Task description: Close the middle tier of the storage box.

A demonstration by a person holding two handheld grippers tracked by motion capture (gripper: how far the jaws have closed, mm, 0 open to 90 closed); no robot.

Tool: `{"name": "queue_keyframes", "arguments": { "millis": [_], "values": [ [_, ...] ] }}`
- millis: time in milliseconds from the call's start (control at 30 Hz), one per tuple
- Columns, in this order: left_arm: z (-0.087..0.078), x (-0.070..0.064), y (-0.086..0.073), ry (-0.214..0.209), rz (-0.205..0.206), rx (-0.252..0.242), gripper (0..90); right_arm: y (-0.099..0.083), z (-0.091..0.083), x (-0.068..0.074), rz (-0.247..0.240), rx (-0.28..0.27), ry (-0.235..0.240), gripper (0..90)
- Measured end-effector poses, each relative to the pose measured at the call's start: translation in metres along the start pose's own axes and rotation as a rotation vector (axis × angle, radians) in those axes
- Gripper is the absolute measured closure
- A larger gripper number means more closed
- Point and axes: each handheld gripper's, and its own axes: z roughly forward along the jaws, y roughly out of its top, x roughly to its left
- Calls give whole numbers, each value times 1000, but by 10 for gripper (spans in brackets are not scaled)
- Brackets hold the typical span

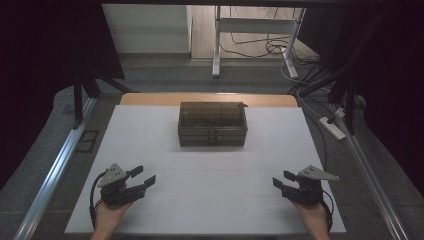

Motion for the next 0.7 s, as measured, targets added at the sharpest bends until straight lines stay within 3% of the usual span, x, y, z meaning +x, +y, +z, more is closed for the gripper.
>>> {"name": "queue_keyframes", "arguments": {
  "millis": [700],
  "values": [
    [-15, 2, -12, 26, -22, -29, 362, -14, -15, -1, 14, -52, -31, 397]
  ]
}}
